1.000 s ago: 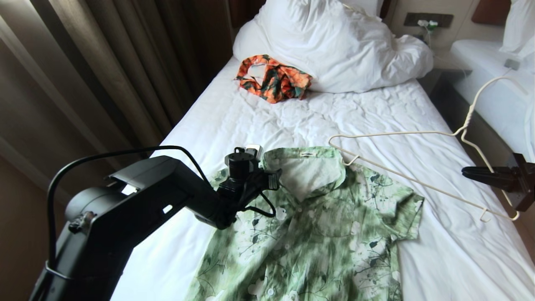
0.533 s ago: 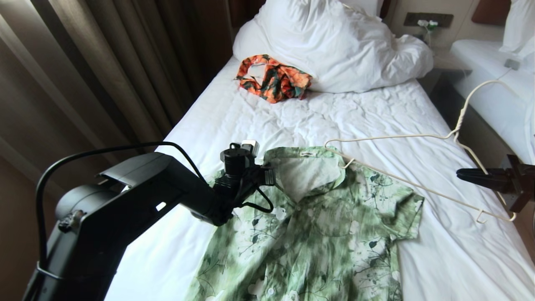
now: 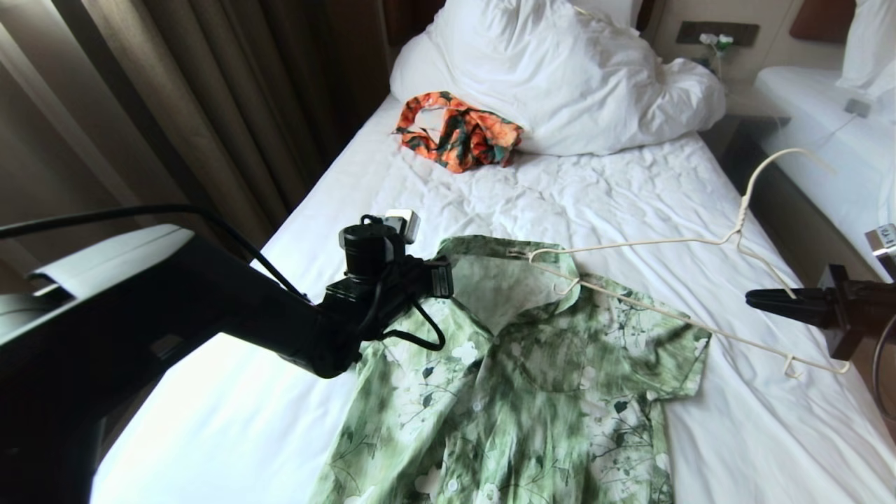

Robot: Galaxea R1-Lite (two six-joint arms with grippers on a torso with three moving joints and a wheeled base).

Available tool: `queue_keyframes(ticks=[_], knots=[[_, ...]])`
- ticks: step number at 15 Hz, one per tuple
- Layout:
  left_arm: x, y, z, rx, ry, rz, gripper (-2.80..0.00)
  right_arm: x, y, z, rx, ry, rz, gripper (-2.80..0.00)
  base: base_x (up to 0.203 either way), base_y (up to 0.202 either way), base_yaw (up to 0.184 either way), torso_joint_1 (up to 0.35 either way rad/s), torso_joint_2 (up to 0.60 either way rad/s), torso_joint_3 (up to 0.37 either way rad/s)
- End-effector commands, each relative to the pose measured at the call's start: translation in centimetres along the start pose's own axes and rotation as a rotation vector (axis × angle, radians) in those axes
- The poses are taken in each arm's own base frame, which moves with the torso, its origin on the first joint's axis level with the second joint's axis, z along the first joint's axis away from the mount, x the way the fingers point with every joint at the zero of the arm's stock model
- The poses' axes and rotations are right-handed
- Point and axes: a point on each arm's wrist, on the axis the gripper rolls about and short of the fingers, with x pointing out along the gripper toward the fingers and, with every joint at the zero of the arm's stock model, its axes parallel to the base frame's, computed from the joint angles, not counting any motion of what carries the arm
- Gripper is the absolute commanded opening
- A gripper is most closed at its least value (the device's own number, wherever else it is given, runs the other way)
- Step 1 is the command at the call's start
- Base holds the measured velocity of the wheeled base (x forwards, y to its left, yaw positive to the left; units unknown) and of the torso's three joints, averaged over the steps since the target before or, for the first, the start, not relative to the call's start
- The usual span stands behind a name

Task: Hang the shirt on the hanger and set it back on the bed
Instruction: Lift the shirt and hanger, then hook one side of the shirt onto the hanger

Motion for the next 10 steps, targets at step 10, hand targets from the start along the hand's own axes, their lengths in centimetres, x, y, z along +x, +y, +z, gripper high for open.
queue_keyframes(ticks=[10], knots=[[-6.4,-8.4,4.3,0.014,-0.061,-0.126,-2.8,6.6,-0.1,0.4,-0.029,0.077,0.071,-2.8,0.0,0.0,0.0,0.0,0.0,0.0]])
